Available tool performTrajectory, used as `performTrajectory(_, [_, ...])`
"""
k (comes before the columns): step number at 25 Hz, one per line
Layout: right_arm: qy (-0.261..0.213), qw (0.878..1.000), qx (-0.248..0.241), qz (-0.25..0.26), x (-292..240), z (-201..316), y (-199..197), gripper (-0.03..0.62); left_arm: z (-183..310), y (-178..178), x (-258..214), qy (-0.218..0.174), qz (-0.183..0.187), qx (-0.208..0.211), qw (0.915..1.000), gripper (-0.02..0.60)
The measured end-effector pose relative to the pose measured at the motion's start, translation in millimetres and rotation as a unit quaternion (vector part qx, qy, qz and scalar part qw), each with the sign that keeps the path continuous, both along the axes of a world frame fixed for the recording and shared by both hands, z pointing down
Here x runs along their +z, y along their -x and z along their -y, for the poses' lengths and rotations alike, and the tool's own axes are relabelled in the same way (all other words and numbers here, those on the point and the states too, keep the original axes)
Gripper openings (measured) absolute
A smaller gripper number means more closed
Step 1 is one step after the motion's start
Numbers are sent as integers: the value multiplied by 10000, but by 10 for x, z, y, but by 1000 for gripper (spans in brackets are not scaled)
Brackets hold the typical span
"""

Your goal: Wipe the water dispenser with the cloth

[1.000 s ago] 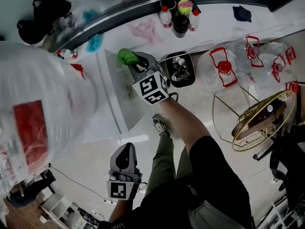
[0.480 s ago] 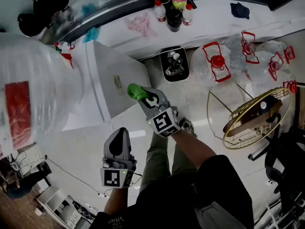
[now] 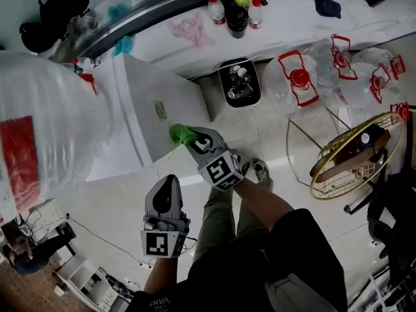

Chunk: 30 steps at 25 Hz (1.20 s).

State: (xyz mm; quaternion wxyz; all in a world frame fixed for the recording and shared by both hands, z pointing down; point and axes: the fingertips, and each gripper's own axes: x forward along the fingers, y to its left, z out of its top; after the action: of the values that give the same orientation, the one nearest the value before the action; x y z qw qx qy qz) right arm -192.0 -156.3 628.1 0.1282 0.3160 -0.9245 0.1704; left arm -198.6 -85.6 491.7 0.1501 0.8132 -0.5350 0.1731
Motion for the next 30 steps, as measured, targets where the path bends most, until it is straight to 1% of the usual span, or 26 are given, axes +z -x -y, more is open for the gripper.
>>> performTrajectory(4, [-251,9993,248,-113,24,503,70,97,12,112,66,93,-10,71,9999,2])
performTrajectory(8, [-477,9974,483,-252,68,1090,159,97,70,159,130,148,-35,291,9995,2])
performTrajectory(13, [-733,9939,620,-542,104,1698,231,96,141,106,191,187,-129,656,9976,2])
performTrajectory(16, [-797,9924,626,-704,123,1985,276,97,153,82,204,190,-135,777,9967,2])
performTrajectory(19, [-888,9907,606,-836,122,2197,286,97,139,70,231,228,-112,782,9966,2])
performTrajectory(22, [-984,9889,651,-901,95,2268,207,97,99,37,240,261,-55,770,9967,2])
performTrajectory(24, [-1024,9888,714,-823,54,2190,74,97,71,-5,226,231,-7,791,9966,2])
performTrajectory(27, [-987,9903,700,-677,41,1846,-152,97,35,-40,219,193,57,678,9975,2])
performTrajectory(30, [-823,9934,555,-575,110,1358,-317,97,45,-71,225,147,119,491,9986,2])
